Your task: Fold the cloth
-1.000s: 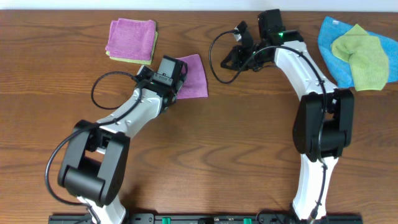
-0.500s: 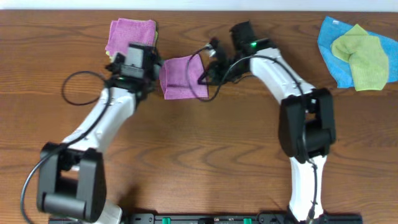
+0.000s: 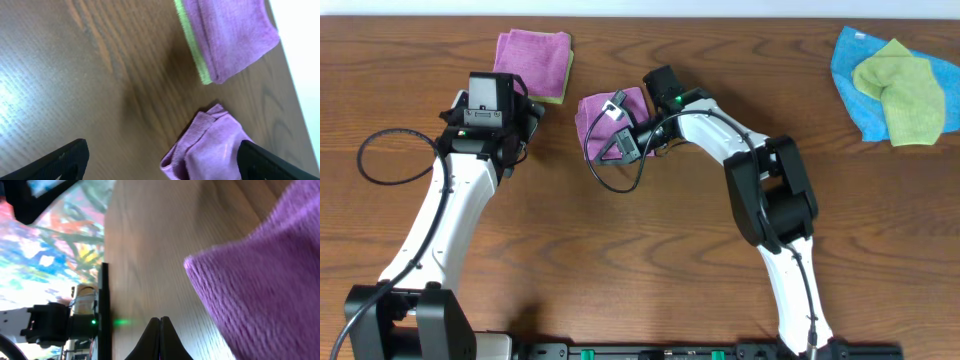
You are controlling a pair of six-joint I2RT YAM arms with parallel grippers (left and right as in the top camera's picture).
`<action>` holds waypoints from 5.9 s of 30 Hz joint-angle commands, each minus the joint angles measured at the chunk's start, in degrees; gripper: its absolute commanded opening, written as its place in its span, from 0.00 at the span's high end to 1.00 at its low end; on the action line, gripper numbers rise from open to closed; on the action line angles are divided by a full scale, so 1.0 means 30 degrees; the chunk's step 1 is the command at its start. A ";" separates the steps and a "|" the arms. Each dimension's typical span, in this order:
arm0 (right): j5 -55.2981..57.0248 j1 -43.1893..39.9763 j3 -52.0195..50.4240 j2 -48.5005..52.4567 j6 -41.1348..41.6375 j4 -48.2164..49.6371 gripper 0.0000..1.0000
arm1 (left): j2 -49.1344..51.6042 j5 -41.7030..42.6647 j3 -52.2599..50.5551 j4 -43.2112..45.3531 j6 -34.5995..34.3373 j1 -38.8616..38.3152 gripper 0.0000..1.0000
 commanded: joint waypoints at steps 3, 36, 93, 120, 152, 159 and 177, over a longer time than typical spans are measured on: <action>-0.4153 0.0036 0.0058 0.0291 0.0466 0.0510 0.99 | -0.0044 0.0233 0.0095 -0.0423 0.0714 0.0029 0.04; 0.6076 0.0474 0.0058 0.1603 0.1260 0.3854 0.99 | -0.0044 0.0561 0.0095 -0.1144 0.0874 0.0029 0.05; 2.0159 -0.8364 -1.6415 -3.0702 0.1588 -0.3264 0.91 | 0.0736 0.9092 0.0080 -0.2040 1.0965 -0.0328 0.04; 2.1092 -0.8699 -2.7904 -3.7252 0.3045 -0.3096 0.01 | 0.0743 0.9930 0.0080 -0.0925 0.9464 -0.1333 0.05; 2.1092 -0.8699 -2.7904 -3.7252 0.3045 -0.3096 0.01 | 0.5595 -0.8065 -0.1923 0.8000 -2.0123 -1.2735 0.05; 2.1092 -0.8699 -2.7904 -3.7252 0.3045 -0.3096 0.01 | 0.6433 -0.7315 -0.1923 0.6266 -2.0108 -1.2575 0.05; 2.1092 -0.8699 -2.7904 -3.7252 0.3045 -0.3096 0.01 | 0.9355 -0.6084 -0.1902 0.9304 -2.0101 -0.9850 0.05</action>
